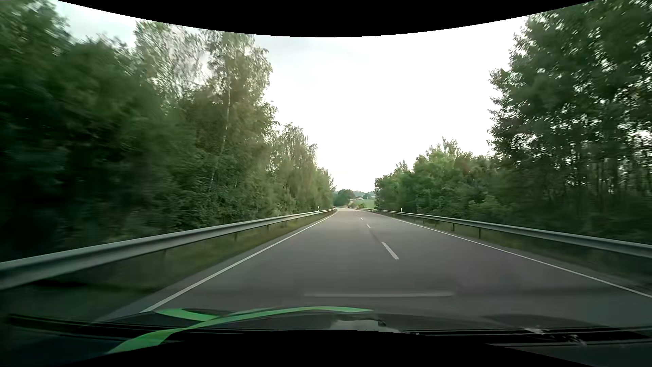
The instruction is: Follow the waypoints while adhering to traffic rules and regulations
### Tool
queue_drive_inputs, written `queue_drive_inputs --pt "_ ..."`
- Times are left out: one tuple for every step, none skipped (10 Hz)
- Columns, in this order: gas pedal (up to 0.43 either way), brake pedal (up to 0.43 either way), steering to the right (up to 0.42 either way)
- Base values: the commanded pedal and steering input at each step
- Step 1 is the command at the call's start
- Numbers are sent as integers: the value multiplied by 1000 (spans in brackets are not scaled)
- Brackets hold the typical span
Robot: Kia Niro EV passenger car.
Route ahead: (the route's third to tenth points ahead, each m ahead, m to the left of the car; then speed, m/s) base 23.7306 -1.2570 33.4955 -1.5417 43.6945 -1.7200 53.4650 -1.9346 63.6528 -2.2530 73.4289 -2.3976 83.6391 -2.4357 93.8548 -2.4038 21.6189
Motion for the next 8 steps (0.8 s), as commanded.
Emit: queue_drive_inputs --pt "661 0 19" --pt "661 0 19" --pt "661 0 19" --pt "661 0 18" --pt "661 0 18" --pt "661 0 16" --pt "661 0 16" --pt "642 0 16"
